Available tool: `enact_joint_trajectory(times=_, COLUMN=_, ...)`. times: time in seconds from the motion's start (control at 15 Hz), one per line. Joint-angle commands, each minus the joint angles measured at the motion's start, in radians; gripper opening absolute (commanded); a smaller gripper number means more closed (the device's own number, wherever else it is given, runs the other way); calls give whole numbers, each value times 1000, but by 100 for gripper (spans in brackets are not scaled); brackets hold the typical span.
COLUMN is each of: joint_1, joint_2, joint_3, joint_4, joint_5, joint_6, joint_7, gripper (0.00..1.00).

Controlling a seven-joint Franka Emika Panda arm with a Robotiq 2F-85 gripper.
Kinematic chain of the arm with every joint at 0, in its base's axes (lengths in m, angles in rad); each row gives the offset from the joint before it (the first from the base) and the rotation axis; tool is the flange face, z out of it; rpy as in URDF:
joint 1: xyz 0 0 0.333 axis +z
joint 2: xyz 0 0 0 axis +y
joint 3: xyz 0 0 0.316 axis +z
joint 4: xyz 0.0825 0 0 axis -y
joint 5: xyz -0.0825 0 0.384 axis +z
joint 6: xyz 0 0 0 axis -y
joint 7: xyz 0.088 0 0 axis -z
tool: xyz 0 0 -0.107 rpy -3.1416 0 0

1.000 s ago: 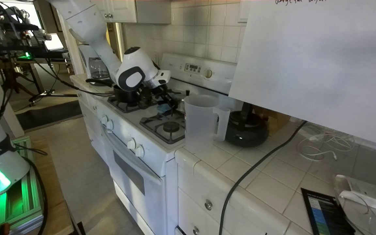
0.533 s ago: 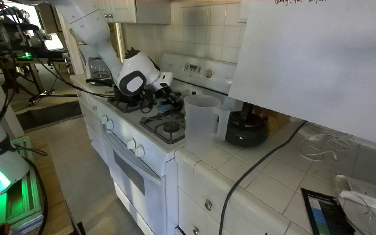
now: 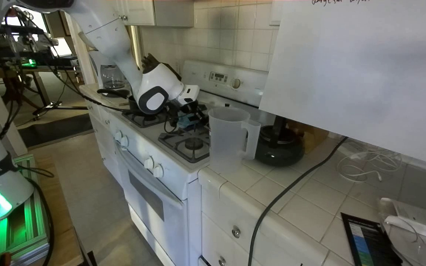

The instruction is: Move the silver pot to the top left stove plate

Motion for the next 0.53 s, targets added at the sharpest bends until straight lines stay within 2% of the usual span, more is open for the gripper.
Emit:
enact_joint_trajectory(times=0.0, joint_1=25, joint_2=36, joint_3=-13, joint_4=32, joint_5=34, joint_6=87, joint_7=-1, gripper=11)
enact_joint_trajectory(times=0.47, joint_1=48, joint_2=29, joint_3=25, joint_4=-9, joint_5=28, joint_6=155, joint_7=-5, gripper=11)
